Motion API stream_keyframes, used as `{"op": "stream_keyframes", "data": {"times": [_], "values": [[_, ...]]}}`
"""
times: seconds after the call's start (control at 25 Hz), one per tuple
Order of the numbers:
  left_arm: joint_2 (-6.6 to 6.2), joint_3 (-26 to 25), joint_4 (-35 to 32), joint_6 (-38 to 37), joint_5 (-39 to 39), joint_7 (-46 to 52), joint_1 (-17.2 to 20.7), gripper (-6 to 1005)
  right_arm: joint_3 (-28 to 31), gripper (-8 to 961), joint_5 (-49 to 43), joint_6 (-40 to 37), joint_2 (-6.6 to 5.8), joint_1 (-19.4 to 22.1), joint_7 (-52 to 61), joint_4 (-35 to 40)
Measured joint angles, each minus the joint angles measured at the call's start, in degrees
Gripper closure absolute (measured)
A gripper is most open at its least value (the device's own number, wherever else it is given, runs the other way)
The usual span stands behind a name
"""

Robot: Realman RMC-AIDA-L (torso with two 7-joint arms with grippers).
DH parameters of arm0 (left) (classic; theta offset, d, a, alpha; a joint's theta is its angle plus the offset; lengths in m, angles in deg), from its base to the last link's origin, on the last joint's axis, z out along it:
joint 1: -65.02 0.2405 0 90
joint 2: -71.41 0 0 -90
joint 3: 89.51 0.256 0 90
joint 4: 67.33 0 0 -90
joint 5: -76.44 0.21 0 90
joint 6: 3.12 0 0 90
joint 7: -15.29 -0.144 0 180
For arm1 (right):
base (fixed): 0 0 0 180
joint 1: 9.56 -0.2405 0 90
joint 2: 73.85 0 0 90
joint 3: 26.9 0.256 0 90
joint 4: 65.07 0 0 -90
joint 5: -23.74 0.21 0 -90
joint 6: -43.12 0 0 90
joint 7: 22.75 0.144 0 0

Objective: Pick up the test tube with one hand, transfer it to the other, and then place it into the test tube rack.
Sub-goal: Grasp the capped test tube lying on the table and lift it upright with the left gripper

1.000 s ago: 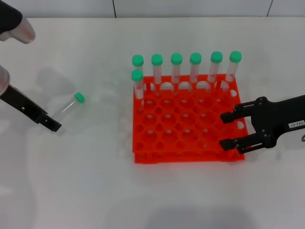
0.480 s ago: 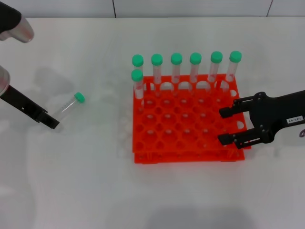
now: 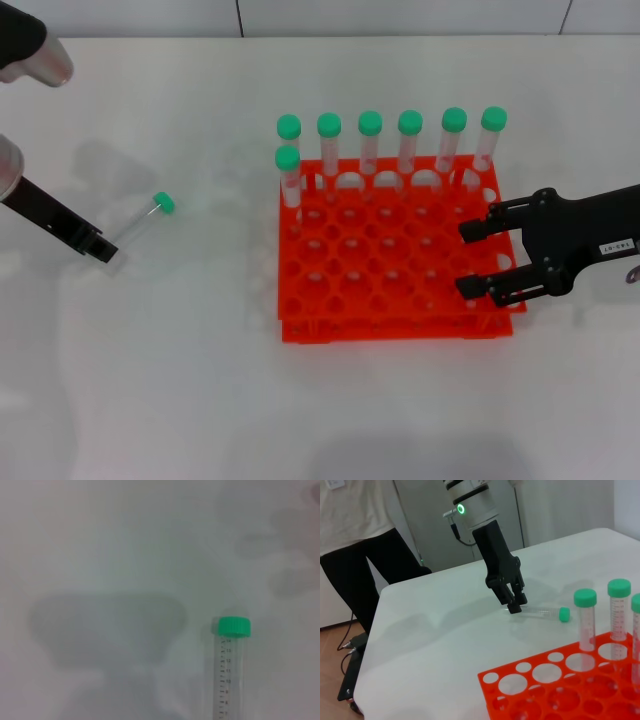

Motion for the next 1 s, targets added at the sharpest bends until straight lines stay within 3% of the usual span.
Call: {"op": "stream_keyframes", "data": {"times": [0.2,0.8,1.0], "values": [[-0.36,0.1,3.2,0.4,0.0,0.2,-1.4,670,0.0,219,0.0,0.0,0.06,-0.1,0.0,0.1],[-0.55,0.1,3.7,0.2,0.0,0.4,-1.3,674,0.0,219,0.1,0.0,0.17,-0.5,0.1,0.2],[-0.64,0.1,5.0,0.1,-0.2,0.5,-1.6,746,0.0,219,0.1,0.0,0.16,-0.6,0.2,0.2]]}}
